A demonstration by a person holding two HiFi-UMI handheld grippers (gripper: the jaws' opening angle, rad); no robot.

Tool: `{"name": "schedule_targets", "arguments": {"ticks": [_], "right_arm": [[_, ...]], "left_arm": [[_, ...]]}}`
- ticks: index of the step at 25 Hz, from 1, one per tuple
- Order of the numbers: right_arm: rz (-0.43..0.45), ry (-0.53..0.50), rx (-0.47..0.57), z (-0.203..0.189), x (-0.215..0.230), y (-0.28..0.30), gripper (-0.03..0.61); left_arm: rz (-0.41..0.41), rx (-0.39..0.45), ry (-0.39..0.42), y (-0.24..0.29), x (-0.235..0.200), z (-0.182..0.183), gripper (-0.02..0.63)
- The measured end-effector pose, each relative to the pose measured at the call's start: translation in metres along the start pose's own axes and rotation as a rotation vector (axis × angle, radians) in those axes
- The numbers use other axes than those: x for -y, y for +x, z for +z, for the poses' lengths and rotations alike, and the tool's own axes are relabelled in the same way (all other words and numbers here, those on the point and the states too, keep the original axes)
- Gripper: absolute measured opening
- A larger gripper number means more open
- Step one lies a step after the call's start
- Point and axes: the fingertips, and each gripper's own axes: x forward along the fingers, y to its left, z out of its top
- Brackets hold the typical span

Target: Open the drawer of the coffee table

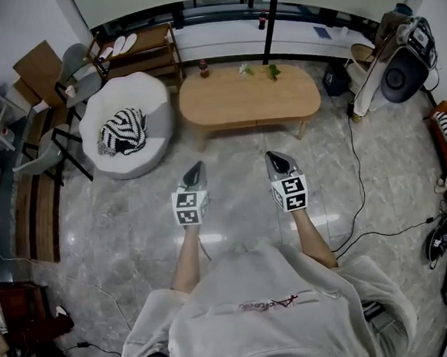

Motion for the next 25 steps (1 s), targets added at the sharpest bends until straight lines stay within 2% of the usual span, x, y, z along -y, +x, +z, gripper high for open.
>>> {"name": "schedule_targets", "arguments": {"ticks": [7, 14, 25], "right_arm": [[-0.011, 0.006, -0.012, -0.004, -0.003, 0.015, 0.005], [-0.031, 0.027, -0.029, -0.017, -0.001, 0.005, 0.005], [-0.016, 0.043, -0.035, -0.03, -0.003, 0.007, 0.005]], "left_arm": [[-0.009, -0.009, 0.006, 0.013, -0.019, -0.005, 0.0], [-0.04, -0.027, 0.003, 0.014, -0.007, -0.013, 0.0], [-0.035, -0.055, 0.006, 0.015, -0.005, -0.027, 0.0]]}}
